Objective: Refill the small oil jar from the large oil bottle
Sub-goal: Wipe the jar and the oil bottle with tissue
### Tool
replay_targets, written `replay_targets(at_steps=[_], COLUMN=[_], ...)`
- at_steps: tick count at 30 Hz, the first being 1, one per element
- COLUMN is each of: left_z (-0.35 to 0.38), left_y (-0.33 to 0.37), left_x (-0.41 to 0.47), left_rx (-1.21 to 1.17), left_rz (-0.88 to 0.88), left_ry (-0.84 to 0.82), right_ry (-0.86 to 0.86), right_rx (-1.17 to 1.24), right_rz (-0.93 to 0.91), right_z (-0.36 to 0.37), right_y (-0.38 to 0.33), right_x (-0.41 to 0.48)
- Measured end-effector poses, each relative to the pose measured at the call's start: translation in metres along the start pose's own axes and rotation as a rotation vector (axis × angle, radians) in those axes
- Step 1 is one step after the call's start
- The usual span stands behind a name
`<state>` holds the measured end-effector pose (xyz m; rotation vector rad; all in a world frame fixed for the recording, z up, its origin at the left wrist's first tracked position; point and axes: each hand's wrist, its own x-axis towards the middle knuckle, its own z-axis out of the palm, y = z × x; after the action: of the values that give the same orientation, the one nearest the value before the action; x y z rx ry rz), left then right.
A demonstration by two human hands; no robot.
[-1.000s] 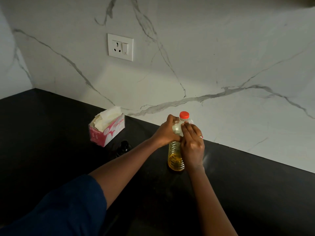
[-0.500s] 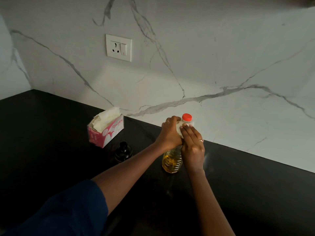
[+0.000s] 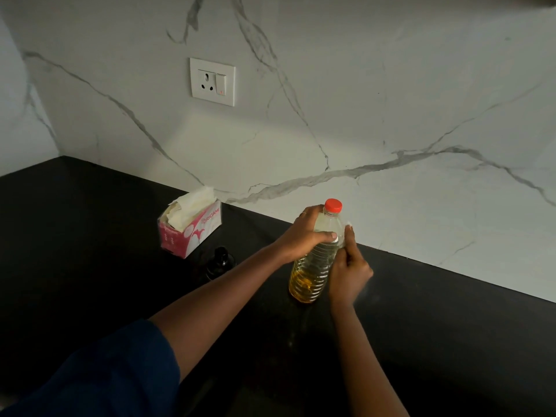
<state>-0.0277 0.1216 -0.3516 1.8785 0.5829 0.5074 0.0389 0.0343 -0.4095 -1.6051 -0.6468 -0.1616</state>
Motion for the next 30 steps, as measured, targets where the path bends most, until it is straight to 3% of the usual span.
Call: replay_targets(at_steps=[8,16,19,25,30], left_z=[-0.001,0.004,0.002,-0.003,-0.003], left_y=[-0.002,0.000,0.001,0.002,0.003], left_x=[0.002,0.006,0.006,0.008,0.006], left_rx=[-0.015,0.147,0.180,0.098,-0.025], left_rz=[-0.009,-0.040,-0.013,-0.046,-0.044], left_ry=[-0.006,0.082,0.117,0.145,0.103], right_ry=[-0.026,-0.014,-0.018,-0.026,-0.004], right_rx=[-0.146,0.001,0.004,-0.086,-0.078], right_rz=[-0.364,0.026,0.018,-0.191,-0.044], right_z=[0.007,0.005,0.009,0.013,0.008], right_y=[-0.017,-0.007,0.000,-0.011,-0.016], right_x=[-0.010,-0.002,-0.023,-0.024,-0.006])
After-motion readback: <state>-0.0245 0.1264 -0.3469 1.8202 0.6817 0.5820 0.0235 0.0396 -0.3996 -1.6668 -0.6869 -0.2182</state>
